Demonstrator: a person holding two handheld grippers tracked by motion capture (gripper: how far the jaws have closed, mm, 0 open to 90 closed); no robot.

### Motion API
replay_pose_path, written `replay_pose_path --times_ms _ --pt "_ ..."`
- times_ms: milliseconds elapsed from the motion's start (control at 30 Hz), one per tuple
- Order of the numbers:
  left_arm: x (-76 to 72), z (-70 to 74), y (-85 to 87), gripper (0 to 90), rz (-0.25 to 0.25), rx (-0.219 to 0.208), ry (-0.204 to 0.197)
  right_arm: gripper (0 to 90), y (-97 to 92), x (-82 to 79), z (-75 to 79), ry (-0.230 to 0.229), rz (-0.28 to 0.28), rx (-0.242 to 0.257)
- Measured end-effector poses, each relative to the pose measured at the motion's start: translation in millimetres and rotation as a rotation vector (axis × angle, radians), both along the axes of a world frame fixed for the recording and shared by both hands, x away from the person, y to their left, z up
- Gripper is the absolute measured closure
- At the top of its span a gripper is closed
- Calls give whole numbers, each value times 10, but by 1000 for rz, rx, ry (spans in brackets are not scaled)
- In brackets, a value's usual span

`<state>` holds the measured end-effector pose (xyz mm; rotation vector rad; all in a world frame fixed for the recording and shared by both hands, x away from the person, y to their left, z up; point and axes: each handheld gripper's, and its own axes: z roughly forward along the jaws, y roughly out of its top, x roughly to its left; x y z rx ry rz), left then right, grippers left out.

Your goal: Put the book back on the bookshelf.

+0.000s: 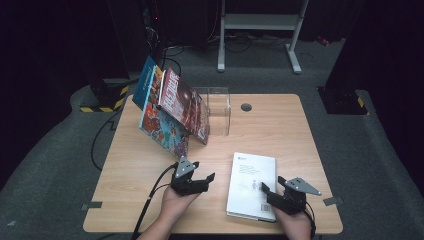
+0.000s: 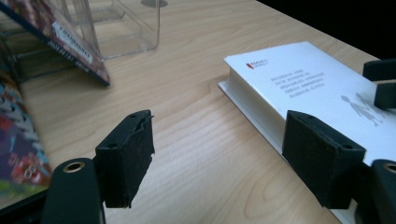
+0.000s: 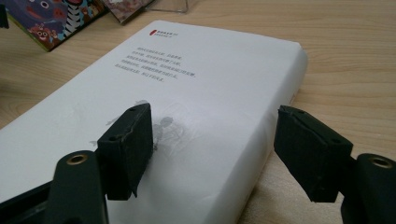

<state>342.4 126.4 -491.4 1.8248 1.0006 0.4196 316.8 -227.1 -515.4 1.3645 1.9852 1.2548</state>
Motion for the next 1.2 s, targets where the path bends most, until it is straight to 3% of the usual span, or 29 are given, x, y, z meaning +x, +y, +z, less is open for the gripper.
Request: replay_pose_path --times_ms 167,333,933,1100,1200 --pt "-92 -93 112 223 -5 -3 32 271 9 7 -15 17 7 26" --pt "-107 -197 199 217 -1 -19 75 273 23 6 -5 25 -1 22" --pt "-136 -177 229 191 -5 -32 83 275 77 -8 11 27 -29 5" --pt "-145 -167 256 192 -9 -26 81 278 125 -15 20 6 -48 -25" --pt "-157 -160 270 192 -9 -28 78 282 170 0 19 5 -26 -24"
